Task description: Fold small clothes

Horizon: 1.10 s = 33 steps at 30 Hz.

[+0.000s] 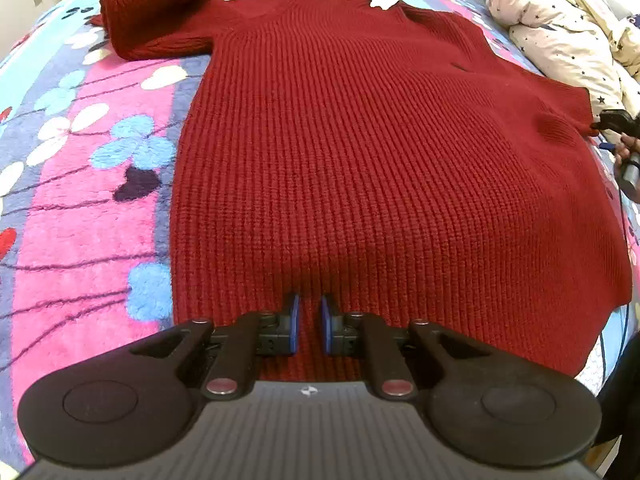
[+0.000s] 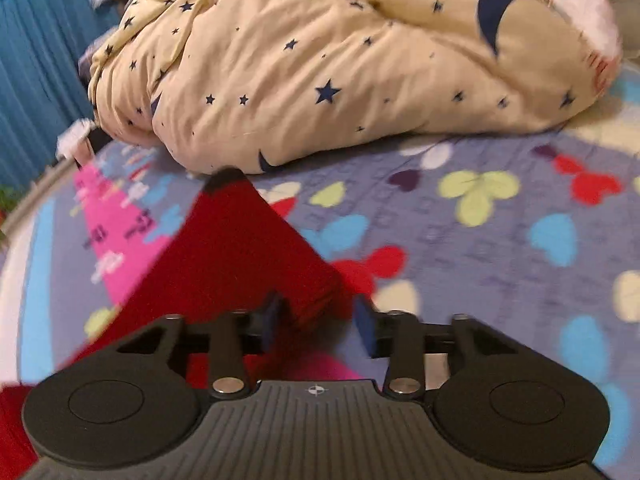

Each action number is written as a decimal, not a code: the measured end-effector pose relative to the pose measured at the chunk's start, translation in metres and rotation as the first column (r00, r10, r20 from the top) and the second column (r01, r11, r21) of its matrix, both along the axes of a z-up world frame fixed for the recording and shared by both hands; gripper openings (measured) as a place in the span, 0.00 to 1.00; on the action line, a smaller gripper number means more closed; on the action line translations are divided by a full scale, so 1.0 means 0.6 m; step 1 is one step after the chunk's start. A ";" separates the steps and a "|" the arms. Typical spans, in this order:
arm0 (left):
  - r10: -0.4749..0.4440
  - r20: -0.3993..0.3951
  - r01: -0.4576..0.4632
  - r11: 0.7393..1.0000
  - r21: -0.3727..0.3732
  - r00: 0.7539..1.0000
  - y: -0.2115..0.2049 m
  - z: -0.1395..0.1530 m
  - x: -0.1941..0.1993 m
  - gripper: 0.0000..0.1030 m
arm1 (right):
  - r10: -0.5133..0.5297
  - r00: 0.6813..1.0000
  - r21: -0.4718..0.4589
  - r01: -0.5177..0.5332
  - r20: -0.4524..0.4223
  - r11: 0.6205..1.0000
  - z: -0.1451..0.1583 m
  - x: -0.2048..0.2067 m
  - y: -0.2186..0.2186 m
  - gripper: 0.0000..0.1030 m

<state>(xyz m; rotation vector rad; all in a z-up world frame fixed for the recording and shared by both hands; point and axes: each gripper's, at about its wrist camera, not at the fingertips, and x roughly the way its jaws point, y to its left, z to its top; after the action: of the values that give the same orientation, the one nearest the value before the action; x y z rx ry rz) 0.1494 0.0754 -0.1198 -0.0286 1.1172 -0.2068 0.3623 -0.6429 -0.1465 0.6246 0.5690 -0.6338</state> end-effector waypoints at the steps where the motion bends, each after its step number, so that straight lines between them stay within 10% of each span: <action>1: 0.000 0.002 0.000 1.000 0.002 1.000 -0.001 0.001 -0.001 0.13 | 0.024 1.000 -0.002 -0.024 0.003 1.000 0.005 -0.009 0.010 0.45; 7: 0.029 0.008 -0.029 0.999 -0.025 1.000 0.011 0.014 -0.007 0.19 | 0.396 0.918 0.046 -0.394 -0.021 0.918 0.026 -0.078 0.108 0.47; 12: 0.104 0.079 -0.102 0.994 -0.031 0.991 0.037 0.046 -0.026 0.53 | 0.756 0.654 0.060 -0.755 0.007 0.653 0.053 -0.163 0.223 0.68; 16: 0.177 0.060 -0.174 0.984 -0.046 0.982 0.066 0.048 -0.036 0.58 | 0.884 0.453 0.011 -0.890 -0.114 0.457 0.042 -0.232 0.304 0.77; 18: 0.186 0.013 -0.186 0.982 -0.034 0.982 0.071 0.037 -0.034 0.58 | 0.878 0.452 -0.014 -0.890 -0.158 0.456 0.031 -0.254 0.320 0.78; 23: 0.140 0.011 -0.140 0.990 -0.004 0.990 0.060 0.032 -0.045 0.60 | 0.786 0.613 0.086 -0.782 -0.081 0.618 0.026 -0.278 0.290 0.78; 26: 0.191 0.008 -0.191 0.982 -0.004 0.981 0.075 0.035 -0.050 0.60 | 0.752 0.653 0.043 -0.752 -0.087 0.658 0.040 -0.299 0.294 0.76; 33: 0.175 -0.044 -0.175 0.984 0.015 0.983 0.075 0.022 -0.057 0.60 | 0.793 0.591 0.048 -0.796 -0.146 0.603 0.030 -0.313 0.315 0.76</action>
<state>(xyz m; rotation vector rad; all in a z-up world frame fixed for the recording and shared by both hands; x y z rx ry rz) 0.1154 0.1202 -0.1067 -0.1220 1.1544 -0.0427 0.1746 -0.4541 -0.1288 0.2336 0.9090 0.1859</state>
